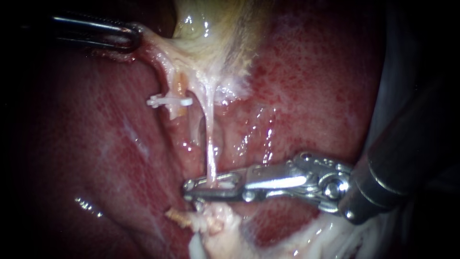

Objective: Going back first clip right tube

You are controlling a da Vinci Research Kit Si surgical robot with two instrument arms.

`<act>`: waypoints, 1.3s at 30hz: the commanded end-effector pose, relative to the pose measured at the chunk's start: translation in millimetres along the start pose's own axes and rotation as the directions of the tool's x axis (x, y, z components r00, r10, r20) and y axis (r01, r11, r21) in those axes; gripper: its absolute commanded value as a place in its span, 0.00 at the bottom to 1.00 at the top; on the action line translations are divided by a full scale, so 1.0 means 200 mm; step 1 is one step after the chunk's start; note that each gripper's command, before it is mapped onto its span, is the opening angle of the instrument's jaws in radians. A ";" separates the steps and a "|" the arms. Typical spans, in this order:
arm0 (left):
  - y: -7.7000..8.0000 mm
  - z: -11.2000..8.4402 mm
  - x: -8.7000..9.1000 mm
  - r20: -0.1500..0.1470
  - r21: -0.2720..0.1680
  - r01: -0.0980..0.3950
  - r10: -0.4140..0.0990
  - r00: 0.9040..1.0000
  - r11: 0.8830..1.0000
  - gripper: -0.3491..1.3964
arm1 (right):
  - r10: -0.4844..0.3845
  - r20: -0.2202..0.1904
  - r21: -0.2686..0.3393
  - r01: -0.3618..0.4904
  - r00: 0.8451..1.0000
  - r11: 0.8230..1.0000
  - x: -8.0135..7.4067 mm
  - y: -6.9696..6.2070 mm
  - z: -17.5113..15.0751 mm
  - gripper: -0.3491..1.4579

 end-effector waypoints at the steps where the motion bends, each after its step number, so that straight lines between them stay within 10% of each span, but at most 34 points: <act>1: 0.000 0.000 0.000 0.000 0.000 0.000 0.000 1.000 1.000 0.00 | 0.005 -0.001 -0.002 -0.005 1.000 1.000 0.000 0.001 0.001 0.05; 6: 0.000 0.000 0.000 0.000 0.000 0.000 0.000 1.000 1.000 0.00 | -0.103 -0.028 -0.058 0.101 0.994 0.993 0.000 0.006 0.003 0.43; 15: 0.000 0.000 0.000 0.000 -0.001 0.000 0.000 1.000 1.000 0.00 | -0.336 0.045 -0.132 0.339 0.941 0.931 -0.001 0.014 -0.006 0.47; 28: 0.000 -0.001 0.000 0.000 -0.001 0.000 0.000 1.000 1.000 0.00 | -0.567 0.136 -0.119 0.581 0.813 0.805 0.010 -0.002 -0.052 0.47; 39: -0.001 0.005 -0.004 -0.001 0.007 -0.003 0.003 1.000 1.000 0.00 | -0.598 0.185 -0.146 0.624 0.779 0.767 0.017 -0.008 -0.085 0.47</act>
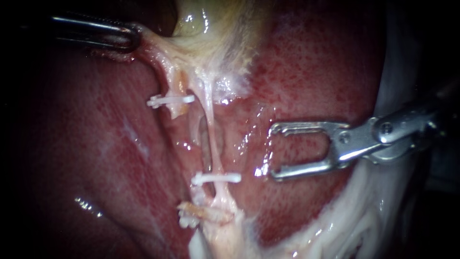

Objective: Going back first clip right tube

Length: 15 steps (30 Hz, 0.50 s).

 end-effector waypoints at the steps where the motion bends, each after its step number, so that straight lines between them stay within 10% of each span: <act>1: 0.000 0.002 -0.002 -0.001 0.005 -0.003 0.003 1.000 1.000 0.00 | 0.000 -0.001 0.000 0.000 1.000 1.000 0.000 0.000 -0.001 0.47; 15: -0.001 0.030 -0.015 0.027 -0.021 -0.022 0.022 0.999 1.000 0.00 | -0.002 -0.001 0.001 0.002 1.000 1.000 0.000 -0.001 -0.001 0.47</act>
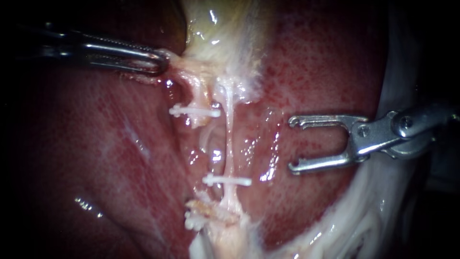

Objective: Going back first clip right tube

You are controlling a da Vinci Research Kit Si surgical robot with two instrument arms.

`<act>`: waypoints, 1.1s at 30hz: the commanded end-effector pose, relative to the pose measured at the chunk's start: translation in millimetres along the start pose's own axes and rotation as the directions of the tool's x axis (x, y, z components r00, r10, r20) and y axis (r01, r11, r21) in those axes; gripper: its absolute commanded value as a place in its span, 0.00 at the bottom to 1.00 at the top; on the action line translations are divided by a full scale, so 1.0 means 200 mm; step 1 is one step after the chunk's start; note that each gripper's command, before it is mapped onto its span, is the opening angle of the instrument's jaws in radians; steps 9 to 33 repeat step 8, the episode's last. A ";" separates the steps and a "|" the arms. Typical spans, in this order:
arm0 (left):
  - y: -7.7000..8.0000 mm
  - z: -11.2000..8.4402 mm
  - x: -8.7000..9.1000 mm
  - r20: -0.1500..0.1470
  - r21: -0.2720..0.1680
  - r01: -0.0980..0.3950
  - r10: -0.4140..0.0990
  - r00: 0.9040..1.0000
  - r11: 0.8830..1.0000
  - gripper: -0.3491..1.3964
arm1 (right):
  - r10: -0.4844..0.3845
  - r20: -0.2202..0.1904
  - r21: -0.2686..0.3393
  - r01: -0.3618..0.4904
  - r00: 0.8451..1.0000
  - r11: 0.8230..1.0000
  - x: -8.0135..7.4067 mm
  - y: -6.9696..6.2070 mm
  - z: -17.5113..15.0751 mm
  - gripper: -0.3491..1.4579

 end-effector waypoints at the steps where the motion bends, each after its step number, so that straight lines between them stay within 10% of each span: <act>1: 0.000 -0.001 0.000 0.001 -0.001 0.001 -0.001 1.000 1.000 0.00 | 0.000 0.000 0.000 0.000 1.000 1.000 0.000 0.000 0.000 0.47; 33: 0.000 -0.005 0.002 0.002 -0.006 0.002 -0.002 1.000 1.000 0.00 | -0.001 -0.002 0.006 0.001 1.000 1.000 0.001 -0.002 0.003 0.47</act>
